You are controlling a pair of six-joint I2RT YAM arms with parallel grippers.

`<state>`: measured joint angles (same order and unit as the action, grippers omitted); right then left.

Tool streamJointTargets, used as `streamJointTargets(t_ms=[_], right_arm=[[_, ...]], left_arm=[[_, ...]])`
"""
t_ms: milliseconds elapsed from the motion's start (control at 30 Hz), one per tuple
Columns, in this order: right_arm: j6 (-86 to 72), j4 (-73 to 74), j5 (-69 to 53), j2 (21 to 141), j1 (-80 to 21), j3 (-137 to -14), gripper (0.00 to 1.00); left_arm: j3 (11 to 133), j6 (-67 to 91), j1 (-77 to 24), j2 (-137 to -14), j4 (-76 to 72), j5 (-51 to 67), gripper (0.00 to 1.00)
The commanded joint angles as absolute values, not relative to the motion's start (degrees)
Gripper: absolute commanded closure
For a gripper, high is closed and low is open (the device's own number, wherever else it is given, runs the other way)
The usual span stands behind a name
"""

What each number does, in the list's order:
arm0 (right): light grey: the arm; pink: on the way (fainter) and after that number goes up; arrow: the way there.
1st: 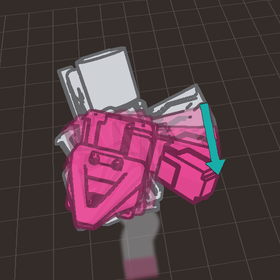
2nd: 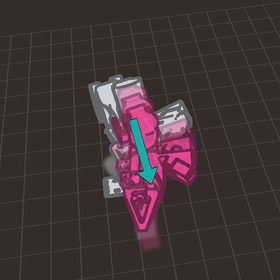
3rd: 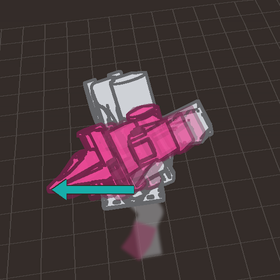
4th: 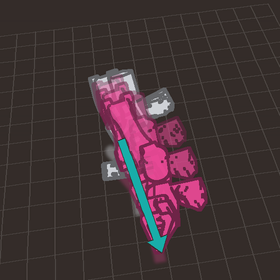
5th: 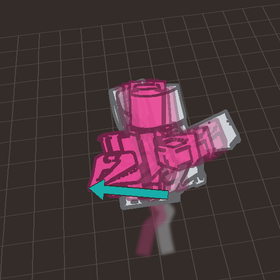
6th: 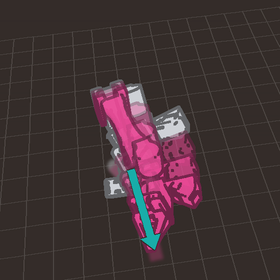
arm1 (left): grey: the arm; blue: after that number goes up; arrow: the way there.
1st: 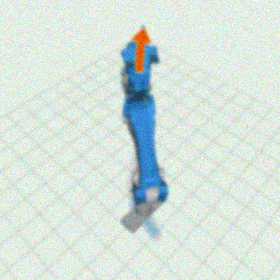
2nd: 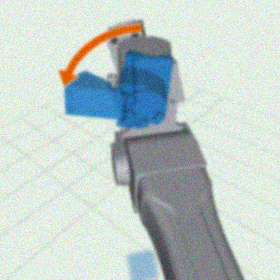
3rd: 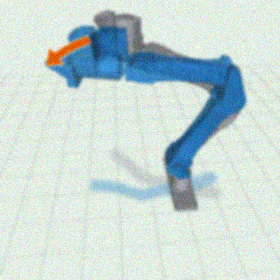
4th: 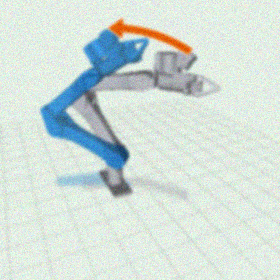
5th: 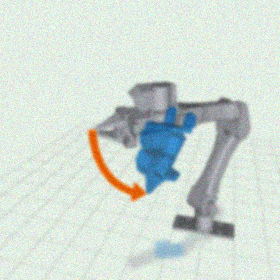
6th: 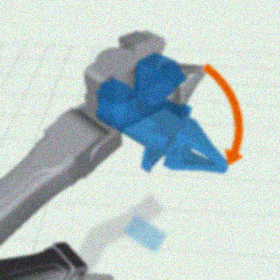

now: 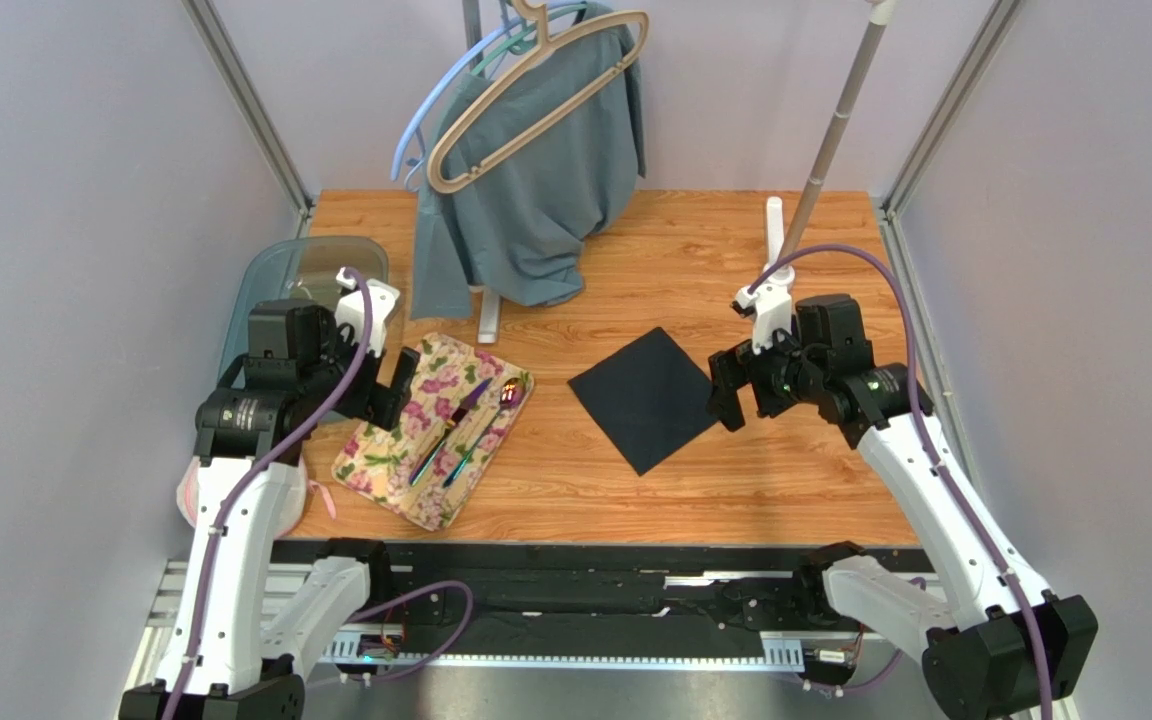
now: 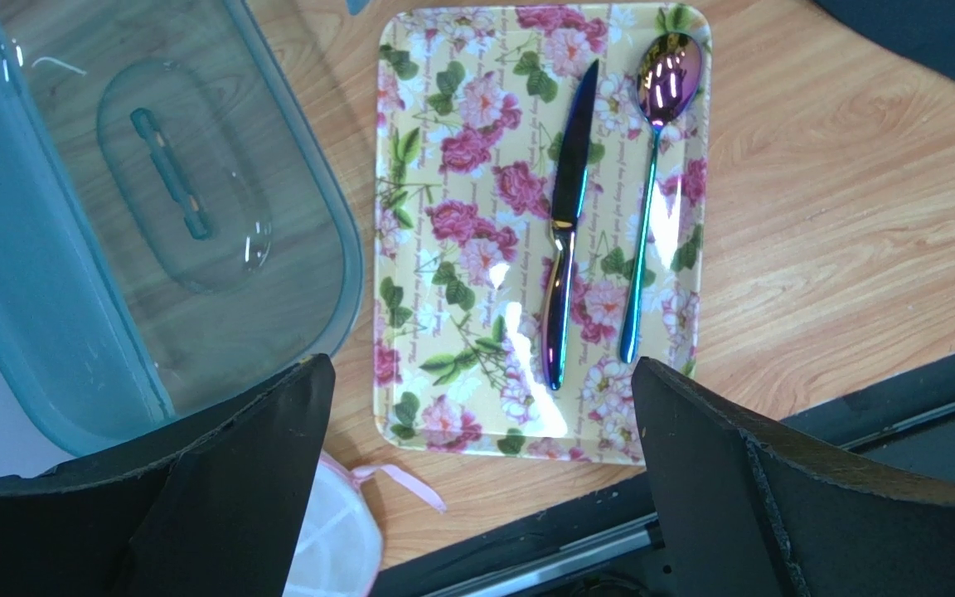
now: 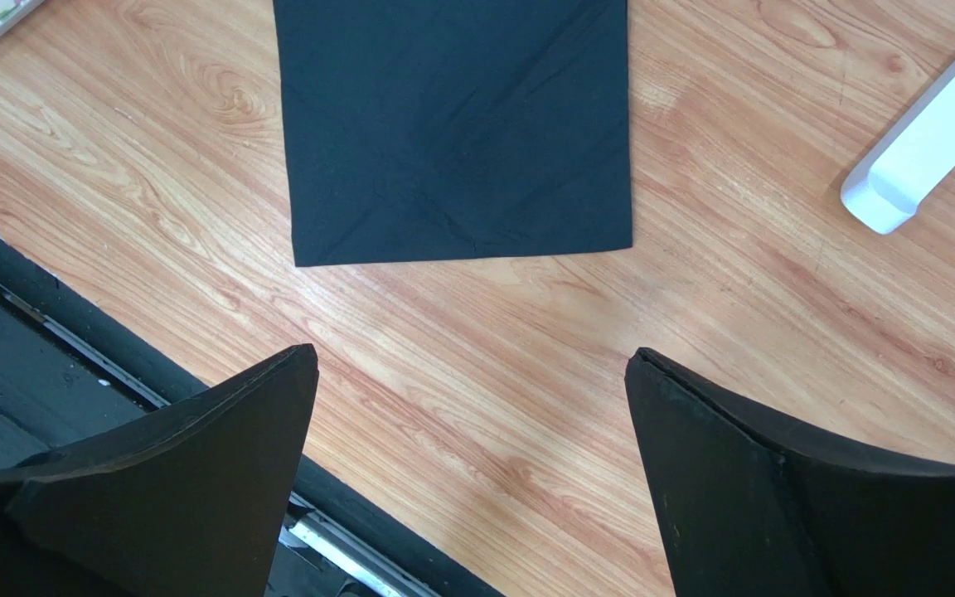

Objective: Place the utensils on the paper napkin and roll it up

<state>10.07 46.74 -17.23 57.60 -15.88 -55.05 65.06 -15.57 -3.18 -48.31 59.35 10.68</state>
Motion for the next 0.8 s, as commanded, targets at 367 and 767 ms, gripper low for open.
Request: streamJointTargets(t_ms=[367,767], right_arm=[[9.1,43.8,-21.5,58.7,-15.0,-53.6,0.0],[9.7,43.9,-21.3,61.1,-14.6,-53.4,0.0]], left_arm=[[61.1,-21.4,-7.5,-62.8,56.3,12.3,0.07],[61.6,-19.0,-10.3,-85.4,49.0,11.6,0.44]])
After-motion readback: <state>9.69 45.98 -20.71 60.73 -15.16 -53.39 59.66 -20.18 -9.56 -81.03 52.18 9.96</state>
